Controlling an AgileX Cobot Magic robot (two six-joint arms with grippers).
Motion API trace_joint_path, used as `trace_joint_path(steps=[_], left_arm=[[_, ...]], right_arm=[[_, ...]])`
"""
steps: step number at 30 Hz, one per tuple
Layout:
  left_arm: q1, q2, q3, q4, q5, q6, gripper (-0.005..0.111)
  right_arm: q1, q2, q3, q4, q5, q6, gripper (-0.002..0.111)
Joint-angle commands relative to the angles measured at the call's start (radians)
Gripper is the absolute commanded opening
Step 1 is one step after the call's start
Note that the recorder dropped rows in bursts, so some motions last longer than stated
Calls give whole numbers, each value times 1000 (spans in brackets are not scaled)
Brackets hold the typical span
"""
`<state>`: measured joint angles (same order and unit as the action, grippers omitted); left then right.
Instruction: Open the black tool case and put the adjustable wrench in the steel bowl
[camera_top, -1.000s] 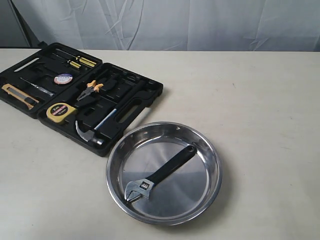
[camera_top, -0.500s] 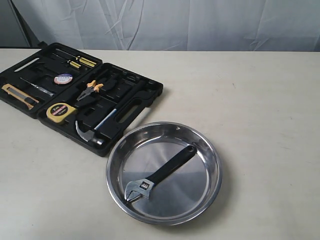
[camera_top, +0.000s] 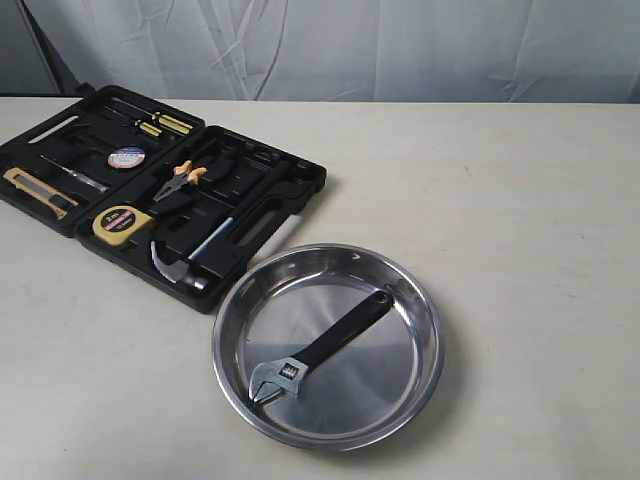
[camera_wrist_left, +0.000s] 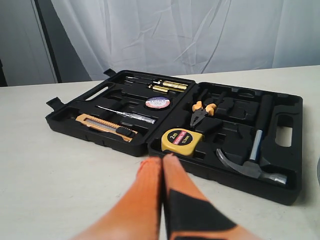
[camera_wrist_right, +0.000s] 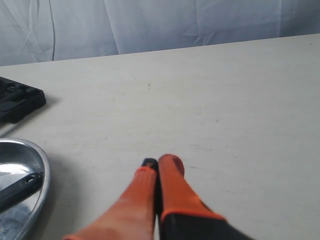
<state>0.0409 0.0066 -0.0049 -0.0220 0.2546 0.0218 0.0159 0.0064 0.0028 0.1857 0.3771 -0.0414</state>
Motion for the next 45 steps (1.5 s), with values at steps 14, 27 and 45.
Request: trace_joint_path(steps=[14, 27, 45], left_arm=[[1, -7, 5, -5, -7, -4, 0], [1, -7, 5, -5, -27, -4, 0], [-3, -7, 5, -5, -29, -2, 0]], right_arm=[[-4, -6, -3, -1, -15, -4, 0], [-4, -6, -3, -1, -12, -4, 0], [-4, -6, -3, 3, -14, -4, 0]])
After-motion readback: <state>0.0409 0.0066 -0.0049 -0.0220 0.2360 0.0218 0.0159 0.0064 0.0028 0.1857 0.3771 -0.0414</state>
